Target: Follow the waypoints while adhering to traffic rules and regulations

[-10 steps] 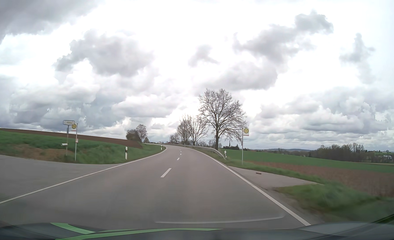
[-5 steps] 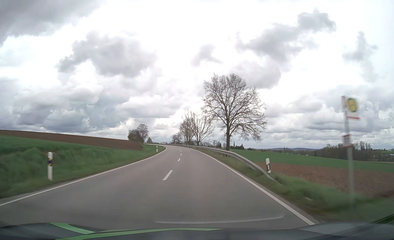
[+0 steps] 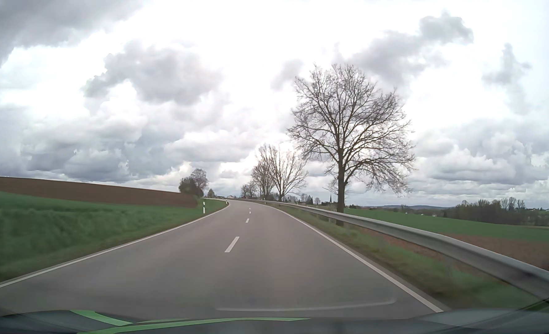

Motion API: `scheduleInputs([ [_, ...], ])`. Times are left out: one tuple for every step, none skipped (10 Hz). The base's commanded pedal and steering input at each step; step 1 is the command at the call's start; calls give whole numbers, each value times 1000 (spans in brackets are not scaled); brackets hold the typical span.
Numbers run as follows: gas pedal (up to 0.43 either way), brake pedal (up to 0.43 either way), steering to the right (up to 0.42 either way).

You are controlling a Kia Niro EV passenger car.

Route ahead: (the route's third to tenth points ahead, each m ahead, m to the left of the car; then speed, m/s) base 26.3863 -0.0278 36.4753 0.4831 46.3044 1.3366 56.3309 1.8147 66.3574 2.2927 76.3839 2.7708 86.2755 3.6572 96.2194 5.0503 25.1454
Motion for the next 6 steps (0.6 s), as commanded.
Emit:
scheduleInputs([
  [228,0,-6],
  [228,0,-6],
  [228,0,-6],
  [240,0,-7],
  [240,0,-8],
  [240,0,-9],
])
